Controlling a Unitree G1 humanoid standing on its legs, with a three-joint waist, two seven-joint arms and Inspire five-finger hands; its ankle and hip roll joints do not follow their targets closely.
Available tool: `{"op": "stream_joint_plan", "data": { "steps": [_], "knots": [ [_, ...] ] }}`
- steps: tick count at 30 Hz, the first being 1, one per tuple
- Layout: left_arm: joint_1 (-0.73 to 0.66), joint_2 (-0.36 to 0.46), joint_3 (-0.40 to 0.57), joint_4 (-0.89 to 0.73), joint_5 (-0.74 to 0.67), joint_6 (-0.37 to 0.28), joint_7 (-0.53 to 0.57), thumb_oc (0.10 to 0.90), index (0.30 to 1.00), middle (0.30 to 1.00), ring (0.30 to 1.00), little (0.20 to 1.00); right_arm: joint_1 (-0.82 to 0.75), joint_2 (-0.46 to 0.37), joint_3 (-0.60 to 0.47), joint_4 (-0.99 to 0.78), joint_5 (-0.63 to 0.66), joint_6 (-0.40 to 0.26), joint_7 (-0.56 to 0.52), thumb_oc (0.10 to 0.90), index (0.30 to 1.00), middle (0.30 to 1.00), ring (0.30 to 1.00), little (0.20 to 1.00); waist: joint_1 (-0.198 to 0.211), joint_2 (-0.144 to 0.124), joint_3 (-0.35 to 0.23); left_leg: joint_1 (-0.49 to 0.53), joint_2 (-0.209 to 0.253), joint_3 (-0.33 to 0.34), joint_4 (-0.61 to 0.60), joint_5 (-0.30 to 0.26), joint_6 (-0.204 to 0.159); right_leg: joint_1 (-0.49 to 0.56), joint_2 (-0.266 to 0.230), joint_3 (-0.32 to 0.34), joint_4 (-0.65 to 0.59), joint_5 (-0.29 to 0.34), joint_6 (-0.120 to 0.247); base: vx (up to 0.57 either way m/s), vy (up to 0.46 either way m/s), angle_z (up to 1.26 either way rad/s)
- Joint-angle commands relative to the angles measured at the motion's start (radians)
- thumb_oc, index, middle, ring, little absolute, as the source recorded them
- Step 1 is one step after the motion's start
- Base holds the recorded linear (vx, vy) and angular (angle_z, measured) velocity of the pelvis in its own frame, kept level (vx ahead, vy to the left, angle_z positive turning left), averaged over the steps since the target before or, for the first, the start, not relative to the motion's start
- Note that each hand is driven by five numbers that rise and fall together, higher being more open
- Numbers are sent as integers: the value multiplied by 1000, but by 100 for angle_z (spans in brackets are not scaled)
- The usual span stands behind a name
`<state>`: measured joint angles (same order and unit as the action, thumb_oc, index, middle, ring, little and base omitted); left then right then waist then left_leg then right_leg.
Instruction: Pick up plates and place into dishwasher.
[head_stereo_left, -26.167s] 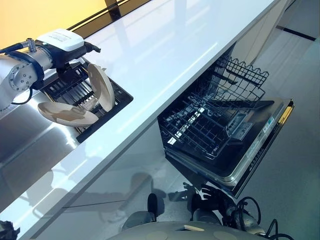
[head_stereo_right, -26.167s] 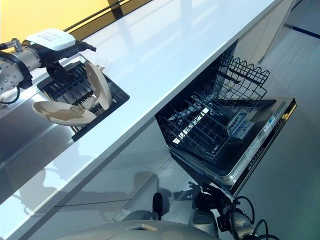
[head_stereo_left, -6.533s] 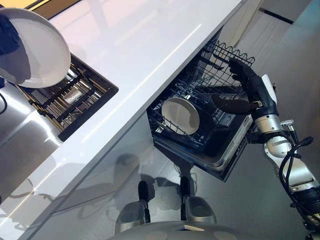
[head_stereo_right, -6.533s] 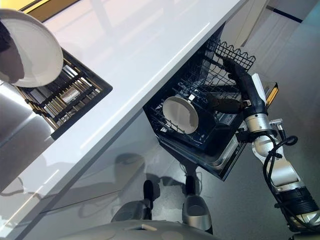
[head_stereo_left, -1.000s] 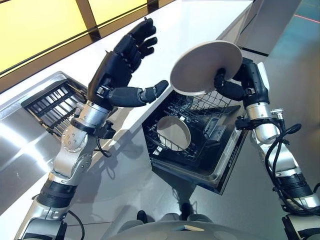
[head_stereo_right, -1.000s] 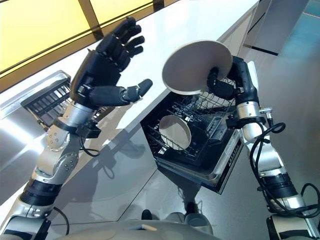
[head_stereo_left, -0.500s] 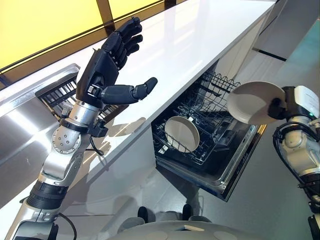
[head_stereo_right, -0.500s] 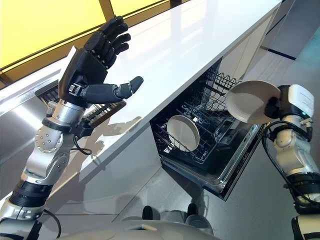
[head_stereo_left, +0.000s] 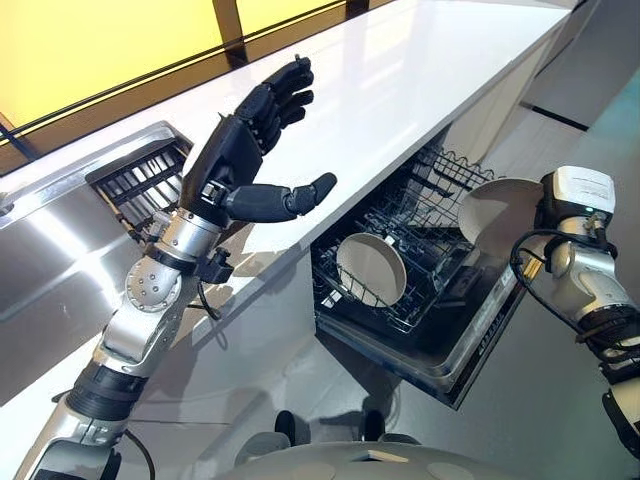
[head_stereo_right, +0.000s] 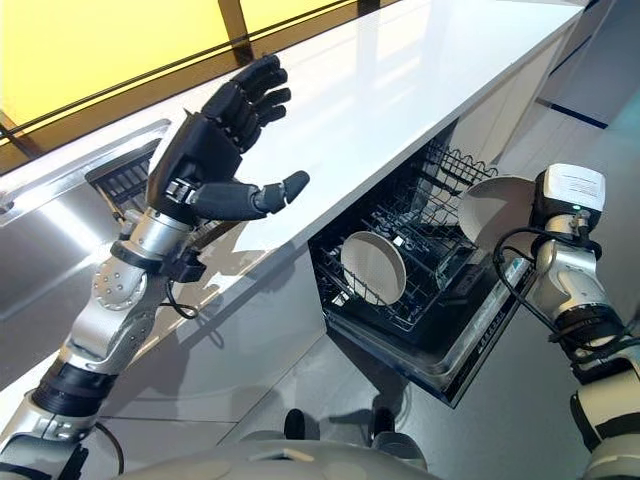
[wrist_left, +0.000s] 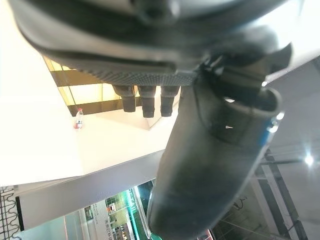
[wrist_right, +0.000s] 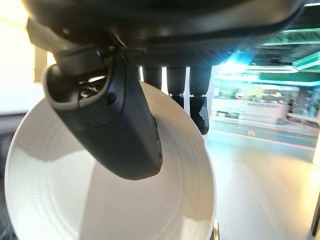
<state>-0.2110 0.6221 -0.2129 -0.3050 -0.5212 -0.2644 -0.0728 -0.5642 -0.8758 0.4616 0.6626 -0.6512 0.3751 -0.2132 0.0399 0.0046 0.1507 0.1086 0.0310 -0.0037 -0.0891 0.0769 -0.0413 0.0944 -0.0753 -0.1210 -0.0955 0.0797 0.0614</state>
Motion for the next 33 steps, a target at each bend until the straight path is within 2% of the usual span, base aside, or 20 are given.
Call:
{"op": "stream_joint_plan", "data": {
  "steps": [1, 7, 13, 18, 26, 33],
  "knots": [
    [-143, 3, -45, -20, -50, -56, -3, 800, 900, 900, 900, 900, -260, -41, 93, 41, -137, 73, -18, 100, 300, 300, 300, 200, 23, -43, -44, 6, -70, -15, 2, -57, 44, 23, 36, -16, 8, 9, 23, 29, -17, 3],
    [-169, 6, -89, -2, -42, -62, -15, 800, 900, 900, 900, 900, -377, 1, 208, 154, -209, 130, 32, 100, 300, 300, 300, 200, 42, -29, -13, -23, -74, -23, 2, -45, 47, -1, 33, -18, 8, 17, 21, -16, -9, 7],
    [-251, 38, -125, 27, -53, -78, -15, 800, 900, 900, 900, 900, -540, 41, 297, 316, -137, 174, -3, 100, 300, 300, 300, 200, 63, -8, 52, -73, -77, -37, 2, -35, 46, -39, 31, -23, 8, 17, 20, -124, -16, 13],
    [-302, 56, -141, 50, -87, -110, -17, 800, 900, 900, 900, 900, -638, 81, 354, 457, -109, 163, -35, 100, 300, 300, 300, 200, 83, 12, 97, -113, -81, -49, 2, -20, 46, -71, 27, -36, 9, 22, 15, -81, -7, 12],
    [-341, 53, -171, 63, -104, -141, 2, 800, 900, 900, 900, 900, -657, 174, 394, 531, -116, 169, -5, 100, 300, 300, 300, 200, 100, 36, 128, -141, -85, -55, 2, -13, 44, -95, 22, -54, 12, 20, 9, -11, 1, 3],
    [-369, 37, -187, 70, -97, -155, -7, 800, 900, 900, 900, 900, -650, 239, 408, 552, -39, 168, 27, 100, 300, 300, 300, 200, 105, 44, 144, -153, -87, -51, 2, -11, 41, -108, 17, -60, 19, 17, 6, -7, 4, 3]
  ]
}}
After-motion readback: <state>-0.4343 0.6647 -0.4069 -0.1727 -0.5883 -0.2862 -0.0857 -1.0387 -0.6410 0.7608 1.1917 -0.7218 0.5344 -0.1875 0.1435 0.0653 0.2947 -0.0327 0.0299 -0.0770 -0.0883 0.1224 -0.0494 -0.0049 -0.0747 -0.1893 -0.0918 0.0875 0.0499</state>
